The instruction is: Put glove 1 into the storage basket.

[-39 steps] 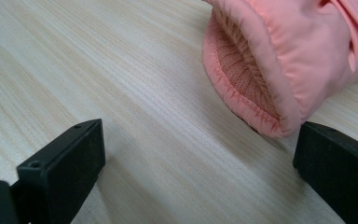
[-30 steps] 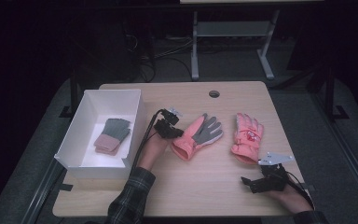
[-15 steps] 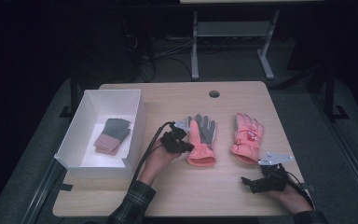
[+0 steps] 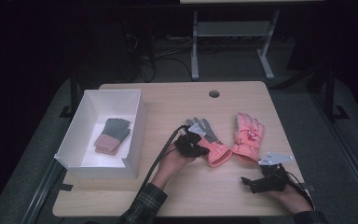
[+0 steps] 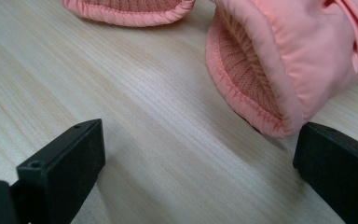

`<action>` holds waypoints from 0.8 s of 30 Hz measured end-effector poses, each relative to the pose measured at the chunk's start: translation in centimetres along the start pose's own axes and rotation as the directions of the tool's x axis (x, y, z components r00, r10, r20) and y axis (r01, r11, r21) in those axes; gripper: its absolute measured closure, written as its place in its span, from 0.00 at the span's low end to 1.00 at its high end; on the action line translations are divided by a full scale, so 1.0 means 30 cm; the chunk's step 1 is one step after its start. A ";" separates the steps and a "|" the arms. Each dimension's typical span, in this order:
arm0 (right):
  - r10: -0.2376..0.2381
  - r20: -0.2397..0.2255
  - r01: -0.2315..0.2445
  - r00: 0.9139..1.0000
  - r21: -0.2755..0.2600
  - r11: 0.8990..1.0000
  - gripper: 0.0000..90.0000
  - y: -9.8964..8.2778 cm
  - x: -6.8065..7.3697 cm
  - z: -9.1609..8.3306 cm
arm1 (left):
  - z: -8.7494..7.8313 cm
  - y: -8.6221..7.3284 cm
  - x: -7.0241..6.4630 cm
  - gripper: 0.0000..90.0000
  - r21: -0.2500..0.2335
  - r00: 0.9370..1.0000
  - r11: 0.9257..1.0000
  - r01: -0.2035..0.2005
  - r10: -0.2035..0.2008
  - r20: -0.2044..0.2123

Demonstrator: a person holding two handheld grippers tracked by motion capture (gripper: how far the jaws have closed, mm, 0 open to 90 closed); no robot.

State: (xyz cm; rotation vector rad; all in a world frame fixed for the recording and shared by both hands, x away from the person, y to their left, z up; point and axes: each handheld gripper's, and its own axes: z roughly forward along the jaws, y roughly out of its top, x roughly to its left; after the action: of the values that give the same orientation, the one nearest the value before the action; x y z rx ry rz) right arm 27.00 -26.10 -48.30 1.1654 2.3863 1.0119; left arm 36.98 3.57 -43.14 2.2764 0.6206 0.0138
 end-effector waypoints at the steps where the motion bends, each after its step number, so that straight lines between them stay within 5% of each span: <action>1: 0.000 0.000 0.000 1.000 0.000 1.000 0.02 0.000 0.000 0.000 | -0.011 0.012 0.009 1.00 -0.003 1.000 1.000 -0.007 0.007 -0.008; 8: 0.002 0.000 -0.002 1.000 -0.001 1.000 0.02 0.000 0.001 0.000 | -0.023 0.100 0.076 1.00 -0.028 0.997 0.999 -0.040 0.038 -0.072; 13: 0.002 0.000 -0.002 1.000 -0.001 1.000 0.02 0.000 0.000 0.000 | 0.046 0.113 0.122 1.00 -0.003 0.997 1.000 -0.010 0.010 -0.074; 17: 0.000 0.000 0.000 1.000 0.000 1.000 0.02 0.000 0.000 0.000 | 0.086 0.102 0.114 1.00 0.066 0.997 0.997 -0.034 0.038 -0.071; 24: 0.003 0.001 -0.003 1.000 0.000 1.000 0.02 0.000 0.001 0.000 | 0.076 0.069 0.058 1.00 0.066 0.999 0.998 -0.025 0.028 -0.045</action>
State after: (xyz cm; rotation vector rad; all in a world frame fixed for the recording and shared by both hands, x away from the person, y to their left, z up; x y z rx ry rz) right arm 26.98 -26.08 -48.30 1.1691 2.3847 1.0126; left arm 39.85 1.57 -43.66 2.3530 0.6228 0.0598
